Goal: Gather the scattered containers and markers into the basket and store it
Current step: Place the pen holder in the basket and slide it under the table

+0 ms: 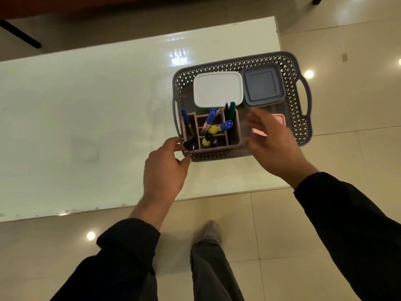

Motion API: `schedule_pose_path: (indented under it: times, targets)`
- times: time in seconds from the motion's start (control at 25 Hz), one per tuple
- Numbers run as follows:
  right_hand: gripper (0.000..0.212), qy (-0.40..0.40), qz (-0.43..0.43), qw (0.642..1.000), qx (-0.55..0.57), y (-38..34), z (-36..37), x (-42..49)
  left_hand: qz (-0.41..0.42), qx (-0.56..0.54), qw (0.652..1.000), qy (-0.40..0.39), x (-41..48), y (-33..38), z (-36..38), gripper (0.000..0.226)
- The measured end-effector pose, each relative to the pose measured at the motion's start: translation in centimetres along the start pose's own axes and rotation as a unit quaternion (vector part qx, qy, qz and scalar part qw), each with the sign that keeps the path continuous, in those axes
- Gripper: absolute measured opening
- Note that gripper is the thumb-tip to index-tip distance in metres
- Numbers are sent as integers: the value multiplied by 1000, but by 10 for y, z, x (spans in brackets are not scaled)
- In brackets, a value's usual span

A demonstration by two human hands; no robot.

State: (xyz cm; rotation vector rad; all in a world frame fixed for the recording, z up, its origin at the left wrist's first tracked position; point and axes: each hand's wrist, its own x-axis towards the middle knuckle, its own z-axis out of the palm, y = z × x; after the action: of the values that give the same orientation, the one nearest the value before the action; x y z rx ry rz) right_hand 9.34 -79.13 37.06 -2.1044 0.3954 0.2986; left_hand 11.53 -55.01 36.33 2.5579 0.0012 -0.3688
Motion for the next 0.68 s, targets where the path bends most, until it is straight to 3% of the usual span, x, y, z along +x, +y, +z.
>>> schedule_pose_path:
  times: [0.12,0.24,0.52,0.68]
  targets:
    - [68,137,-72,973,-172,21,-31,-7,56,118,991,-10,-4,-7,9,100]
    - [97,115,-18,946,-304,58,-60,-4,49,172,981,-77,4,-11,23,139]
    - [138,-46,55,962,-262,94,-79,23,68,118,988,-74,30,-15,44,139]
    - [149,-60,36,963,-261,110,-76,31,65,86,992,-60,32,-22,49,137]
